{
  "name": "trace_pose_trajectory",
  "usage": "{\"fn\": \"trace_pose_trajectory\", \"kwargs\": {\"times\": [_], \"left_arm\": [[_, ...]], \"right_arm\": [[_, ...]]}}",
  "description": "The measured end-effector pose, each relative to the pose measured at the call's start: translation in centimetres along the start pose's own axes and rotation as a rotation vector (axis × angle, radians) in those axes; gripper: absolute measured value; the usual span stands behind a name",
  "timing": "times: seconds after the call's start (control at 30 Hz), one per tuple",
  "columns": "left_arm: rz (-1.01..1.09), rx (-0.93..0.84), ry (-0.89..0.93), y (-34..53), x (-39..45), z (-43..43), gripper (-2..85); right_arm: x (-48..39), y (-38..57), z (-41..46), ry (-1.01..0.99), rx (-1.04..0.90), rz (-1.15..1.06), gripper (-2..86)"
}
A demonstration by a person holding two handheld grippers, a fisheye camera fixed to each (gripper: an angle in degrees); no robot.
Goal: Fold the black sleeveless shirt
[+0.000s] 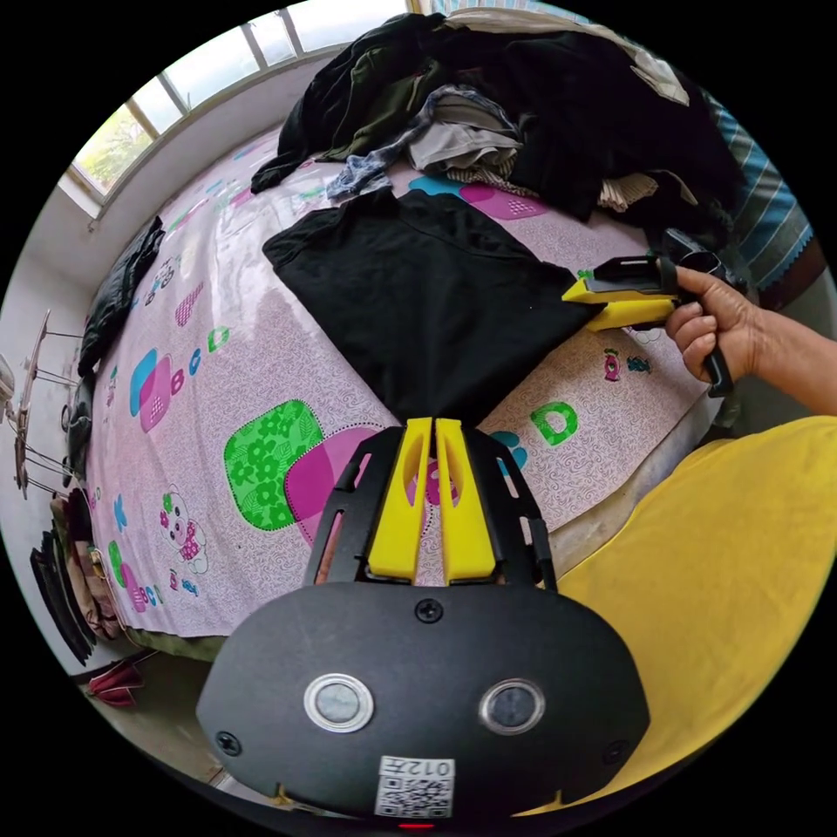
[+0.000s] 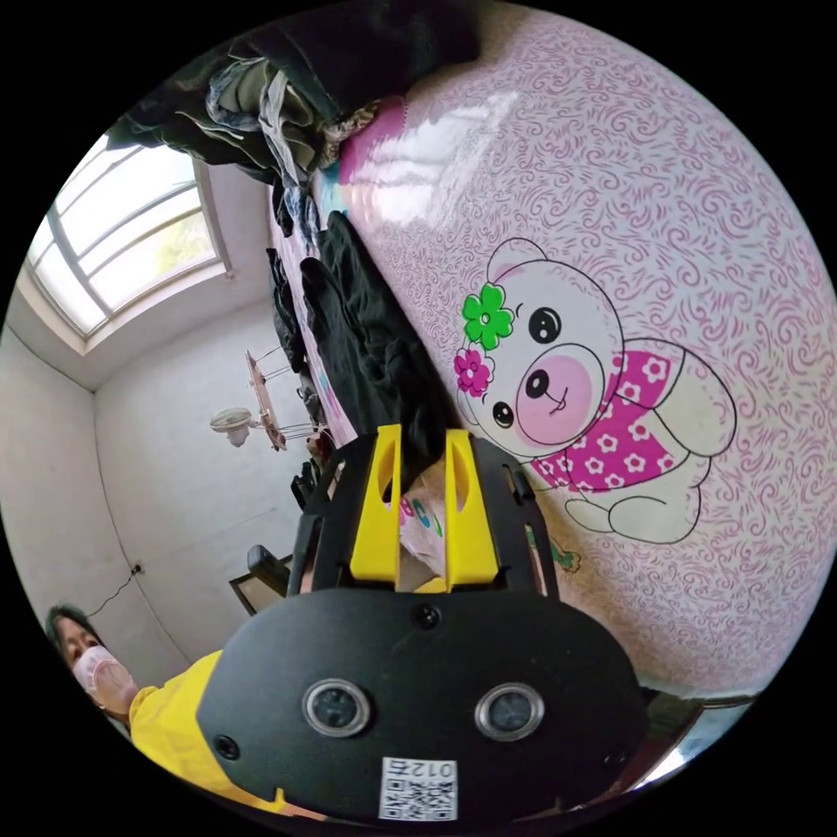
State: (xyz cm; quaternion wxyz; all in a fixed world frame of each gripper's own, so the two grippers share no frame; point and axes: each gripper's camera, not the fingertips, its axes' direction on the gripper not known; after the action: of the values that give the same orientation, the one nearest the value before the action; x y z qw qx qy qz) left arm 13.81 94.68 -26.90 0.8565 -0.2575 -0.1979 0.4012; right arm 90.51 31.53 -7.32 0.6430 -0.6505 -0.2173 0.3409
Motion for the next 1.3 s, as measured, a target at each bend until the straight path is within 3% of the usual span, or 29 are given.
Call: {"fn": "trace_pose_trajectory", "kwargs": {"times": [0.27,0.37,0.47,0.67,0.93,1.3], "left_arm": [[0.058,0.025,-0.048,2.4,-0.5,-0.6,0.3],[-0.028,-0.008,-0.100,4.1,-1.7,-0.3,1.1],[-0.103,-0.023,0.005,5.5,-3.3,-0.3,3.0],[-0.184,0.009,0.028,4.7,-4.7,-1.1,6.9],[-0.340,0.020,0.088,4.0,-7.9,-1.4,5.3],[-0.318,0.013,0.167,3.3,-10.6,-2.3,3.6]], "right_arm": [[-2.5,0.4,-0.3,0.033,-0.017,-0.039,2.2],[-3.4,0.4,-0.5,-0.011,-0.028,-0.027,1.9],[-5.1,0.6,-0.6,-0.046,-0.043,-0.050,1.7],[-9.4,0.9,-0.3,-0.034,-0.084,-0.136,1.7],[-13.5,1.8,0.3,-0.038,-0.141,-0.218,1.7],[-15.8,3.6,-0.3,-0.077,-0.132,-0.228,1.8]]}}
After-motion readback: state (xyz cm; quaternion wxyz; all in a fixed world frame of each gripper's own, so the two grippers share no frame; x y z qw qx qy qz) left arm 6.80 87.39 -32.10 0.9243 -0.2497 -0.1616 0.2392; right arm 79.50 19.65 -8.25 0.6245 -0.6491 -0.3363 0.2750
